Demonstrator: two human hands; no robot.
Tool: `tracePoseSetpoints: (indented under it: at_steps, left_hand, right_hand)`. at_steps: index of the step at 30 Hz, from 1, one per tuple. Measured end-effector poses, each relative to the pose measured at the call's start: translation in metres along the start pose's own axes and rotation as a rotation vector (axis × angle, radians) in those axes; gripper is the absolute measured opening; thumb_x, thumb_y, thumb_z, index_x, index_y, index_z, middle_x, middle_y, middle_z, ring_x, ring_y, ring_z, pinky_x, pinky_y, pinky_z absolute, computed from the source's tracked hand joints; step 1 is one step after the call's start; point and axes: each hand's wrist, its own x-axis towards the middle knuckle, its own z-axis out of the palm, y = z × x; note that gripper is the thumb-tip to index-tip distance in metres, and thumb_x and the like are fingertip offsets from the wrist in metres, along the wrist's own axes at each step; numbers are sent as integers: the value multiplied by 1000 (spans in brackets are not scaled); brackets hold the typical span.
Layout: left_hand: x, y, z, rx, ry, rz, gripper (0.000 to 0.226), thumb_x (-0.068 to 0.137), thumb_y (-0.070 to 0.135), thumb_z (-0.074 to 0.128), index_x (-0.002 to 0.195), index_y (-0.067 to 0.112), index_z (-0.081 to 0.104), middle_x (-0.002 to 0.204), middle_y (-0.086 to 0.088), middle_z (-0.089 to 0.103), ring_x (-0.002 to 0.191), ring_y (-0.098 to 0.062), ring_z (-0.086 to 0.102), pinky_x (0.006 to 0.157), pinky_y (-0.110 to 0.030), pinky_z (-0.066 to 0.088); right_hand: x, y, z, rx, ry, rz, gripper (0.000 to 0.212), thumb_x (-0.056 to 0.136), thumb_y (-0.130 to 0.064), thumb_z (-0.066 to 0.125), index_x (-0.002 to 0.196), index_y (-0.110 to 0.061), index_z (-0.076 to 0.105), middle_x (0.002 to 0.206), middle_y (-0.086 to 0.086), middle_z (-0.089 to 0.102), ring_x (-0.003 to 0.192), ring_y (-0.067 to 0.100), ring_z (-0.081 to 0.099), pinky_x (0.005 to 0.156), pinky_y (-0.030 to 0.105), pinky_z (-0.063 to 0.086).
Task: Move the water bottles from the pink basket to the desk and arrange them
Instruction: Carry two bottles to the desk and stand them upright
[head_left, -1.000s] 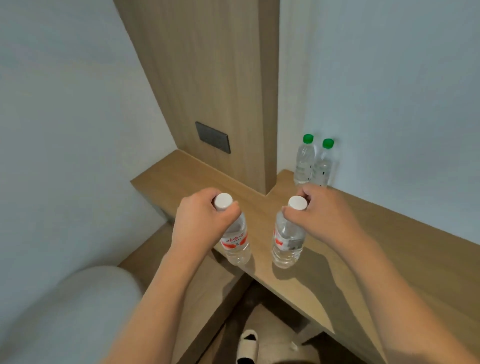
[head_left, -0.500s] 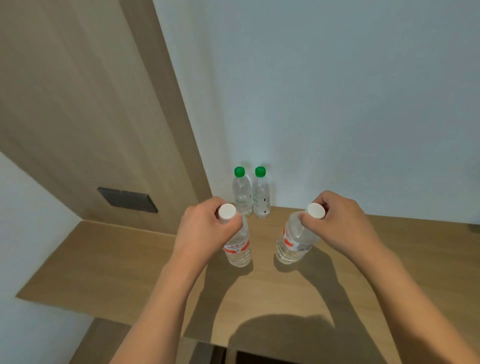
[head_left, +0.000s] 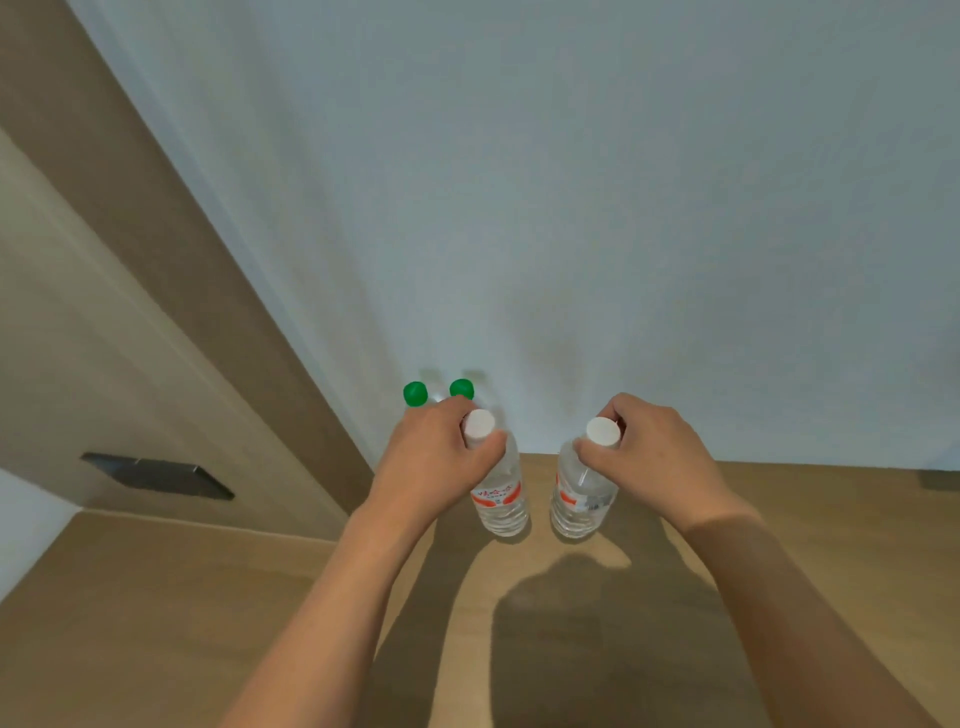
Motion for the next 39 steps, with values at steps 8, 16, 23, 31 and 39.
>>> tracePoseSetpoints:
  at_steps: [8,16,23,31,39]
  left_hand:
    - [63,-4,44,63,-42,31,27,86,43,59,87,16,61,74,0,64,73,-23,60,64,-38,51]
    - [103,-13,70,103,-118,51,29,86,45,58,83,16,58,71,0,63,72,-24,58,59,-35,47]
    - [119,-23,82,114,-150,77,32,88,47,59,90,15,60,72,-1,63,73,-26,60,62,-38,51]
    - [126,-24,90,96,-143,50,28,87,43,59,95,17,63,71,1,64,74,-25,61,64,-39,53]
    - [128,-28,97,98,-156,32,30,86,45,61,101,19,64,75,2,66,77,-24,64,67,-39,54]
  right_hand:
    - [57,15,22,-42,22,-2,23,79,-36,68,89,-18,58,82,-1,63,81,22,58,61,28,38]
    - [89,32,36,-94,-56,-1,25,83,-41,64,94,-21,52,88,-3,62,86,23,58,68,31,39]
    - [104,40,44,-79,-72,29,24,83,-41,65,96,-22,56,90,-4,64,87,22,59,71,31,42]
    - [110,48,51,-82,-67,32,26,85,-42,65,99,-21,58,90,-5,64,82,20,56,67,29,37]
    - [115,50,56,-76,-60,31,25,85,-43,65,98,-22,58,86,-9,60,79,18,54,66,28,35]
